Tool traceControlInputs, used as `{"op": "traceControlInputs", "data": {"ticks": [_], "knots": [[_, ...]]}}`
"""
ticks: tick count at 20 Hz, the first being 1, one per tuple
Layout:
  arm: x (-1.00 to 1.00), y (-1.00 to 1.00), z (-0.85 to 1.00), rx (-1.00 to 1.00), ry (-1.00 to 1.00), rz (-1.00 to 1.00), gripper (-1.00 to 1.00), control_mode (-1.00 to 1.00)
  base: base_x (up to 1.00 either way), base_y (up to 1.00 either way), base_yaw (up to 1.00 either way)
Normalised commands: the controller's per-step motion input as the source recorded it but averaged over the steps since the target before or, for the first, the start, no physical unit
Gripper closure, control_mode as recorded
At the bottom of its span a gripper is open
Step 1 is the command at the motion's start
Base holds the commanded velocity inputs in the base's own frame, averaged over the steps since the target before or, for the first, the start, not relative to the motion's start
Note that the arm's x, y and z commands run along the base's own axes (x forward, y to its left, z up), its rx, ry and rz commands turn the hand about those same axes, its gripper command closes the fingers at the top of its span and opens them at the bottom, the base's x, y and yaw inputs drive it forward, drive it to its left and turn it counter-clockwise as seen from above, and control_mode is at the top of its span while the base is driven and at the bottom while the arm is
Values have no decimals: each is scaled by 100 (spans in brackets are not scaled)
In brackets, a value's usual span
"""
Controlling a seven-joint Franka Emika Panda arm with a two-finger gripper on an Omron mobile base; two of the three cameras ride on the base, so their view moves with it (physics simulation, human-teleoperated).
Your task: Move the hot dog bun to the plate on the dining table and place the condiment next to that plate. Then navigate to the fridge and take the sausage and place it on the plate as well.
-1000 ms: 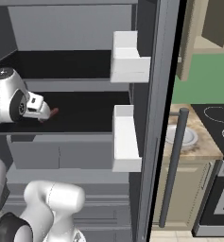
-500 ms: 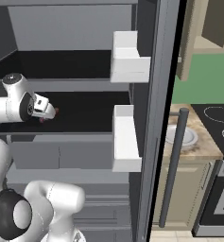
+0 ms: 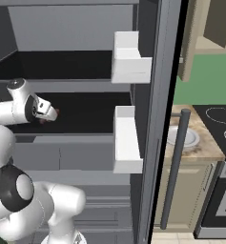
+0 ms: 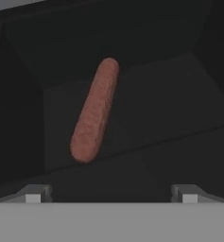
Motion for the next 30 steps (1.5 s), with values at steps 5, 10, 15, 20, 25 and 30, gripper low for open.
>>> {"op": "traceControlInputs", "data": {"ticks": [5,10,15,20,25,30], "knots": [[55,17,-22,0,0,-6,-100,-100,0,0,0],[55,13,-18,0,0,-5,-100,-100,0,0,0],[46,10,-21,0,0,-5,-100,-100,0,0,0],[26,1,-24,0,0,-6,-100,-100,0,0,0],[8,0,-27,0,0,-6,100,-100,0,0,0],[-4,-14,-28,0,0,-2,100,-100,0,0,0]]}}
